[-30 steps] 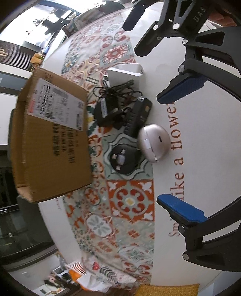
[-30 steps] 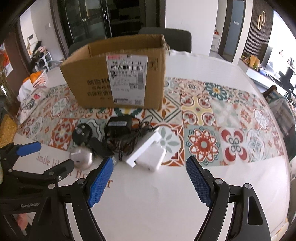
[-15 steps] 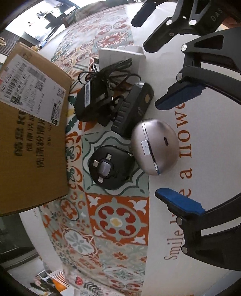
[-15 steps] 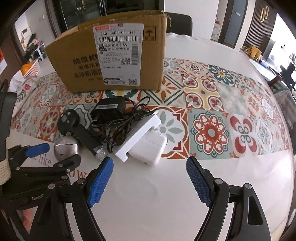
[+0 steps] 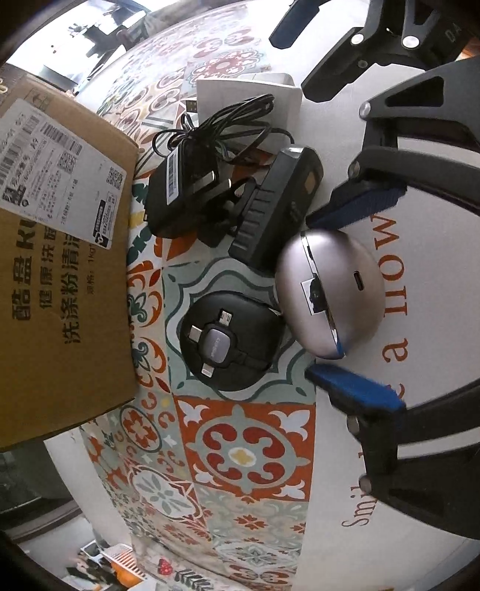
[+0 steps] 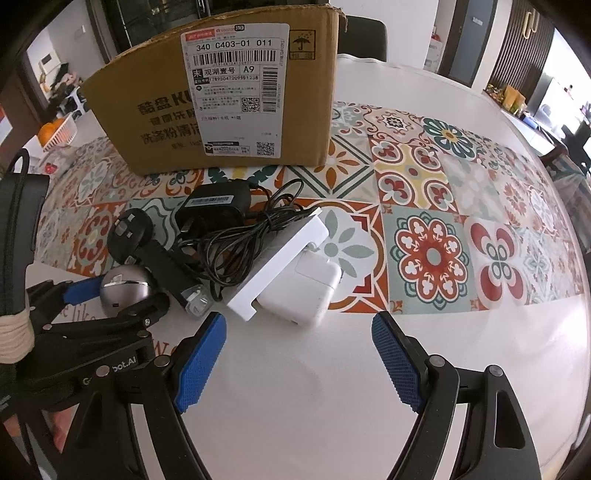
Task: Organize rigid objects
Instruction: 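Grasp the silver egg-shaped device with the left gripper and lift it, then grasp the white charger with the right gripper while the left holds the silver device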
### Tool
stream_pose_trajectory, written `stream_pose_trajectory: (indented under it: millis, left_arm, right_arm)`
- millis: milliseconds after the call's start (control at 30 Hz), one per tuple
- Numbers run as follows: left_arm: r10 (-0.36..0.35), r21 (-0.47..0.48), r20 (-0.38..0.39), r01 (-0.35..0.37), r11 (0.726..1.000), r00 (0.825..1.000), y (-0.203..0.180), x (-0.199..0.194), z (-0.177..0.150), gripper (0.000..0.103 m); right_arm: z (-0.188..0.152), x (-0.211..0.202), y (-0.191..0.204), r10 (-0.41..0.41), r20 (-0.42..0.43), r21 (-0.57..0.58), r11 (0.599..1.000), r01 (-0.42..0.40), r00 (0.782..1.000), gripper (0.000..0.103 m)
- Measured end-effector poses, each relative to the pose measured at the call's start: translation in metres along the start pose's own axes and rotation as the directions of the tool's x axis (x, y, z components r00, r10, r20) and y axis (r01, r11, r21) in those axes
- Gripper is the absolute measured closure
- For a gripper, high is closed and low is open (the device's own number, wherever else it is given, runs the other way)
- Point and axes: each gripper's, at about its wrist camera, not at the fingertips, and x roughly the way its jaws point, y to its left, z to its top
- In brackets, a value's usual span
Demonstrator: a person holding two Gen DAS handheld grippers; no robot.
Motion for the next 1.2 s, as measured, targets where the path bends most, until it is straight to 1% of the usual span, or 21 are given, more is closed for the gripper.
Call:
stream_pose_trajectory:
  millis: [300,400,467,567,667,767,867,967,1100,1200]
  left_arm:
    - [-0.023,0.004,0.04,0.023,1.0,0.999,-0.003,-0.006,-0.014,0.039]
    - [-0.025,-0.01,0.048,0.026,1.0,0.999,0.002,-0.015,-0.021,0.039]
    - [-0.024,-0.02,0.056,0.026,0.999,0.998,0.005,-0.021,-0.024,0.039]
    - [-0.023,-0.023,0.068,0.025,0.999,0.997,0.007,-0.029,-0.026,0.039]
    - [-0.019,-0.036,0.074,0.022,0.999,0.997,0.009,-0.036,-0.028,0.039]
    - [-0.028,-0.041,0.071,0.031,0.999,0.997,-0.001,-0.037,-0.028,0.039]
    - [-0.03,-0.06,0.064,0.034,0.998,0.998,-0.007,-0.034,-0.03,0.039]
    - [-0.011,-0.068,0.061,0.015,0.998,0.998,-0.011,-0.03,-0.031,0.039]
    - [0.016,-0.068,0.065,-0.011,0.998,0.998,-0.015,-0.028,-0.031,0.039]
    - [0.033,-0.067,0.066,-0.028,0.997,0.997,-0.016,-0.025,-0.03,0.039]
  right_arm:
    - [-0.006,-0.004,-0.002,0.014,0.009,-0.015,1.0,-0.014,1.0,0.022]
    - [-0.007,-0.007,-0.001,0.019,0.012,-0.028,0.999,-0.019,1.0,0.022]
    - [-0.008,-0.009,0.0,0.039,0.012,-0.031,0.999,-0.038,0.999,0.022]
    - [-0.008,-0.011,0.002,0.056,0.033,-0.045,0.997,-0.055,0.998,0.022]
    - [-0.008,-0.01,-0.001,0.055,0.032,-0.058,0.997,-0.053,0.998,0.022]
    - [-0.008,-0.008,-0.007,0.068,0.027,-0.072,0.995,-0.066,0.997,0.022]
    - [-0.007,-0.004,-0.011,0.089,0.01,-0.105,0.991,-0.087,0.996,0.022]
    - [-0.005,0.001,-0.013,0.076,0.004,-0.155,0.985,-0.075,0.997,0.022]
    - [-0.003,0.007,-0.008,0.058,0.017,-0.254,0.966,-0.051,0.998,0.023]
    - [-0.003,0.012,-0.007,0.064,0.031,-0.281,0.958,-0.052,0.997,0.024]
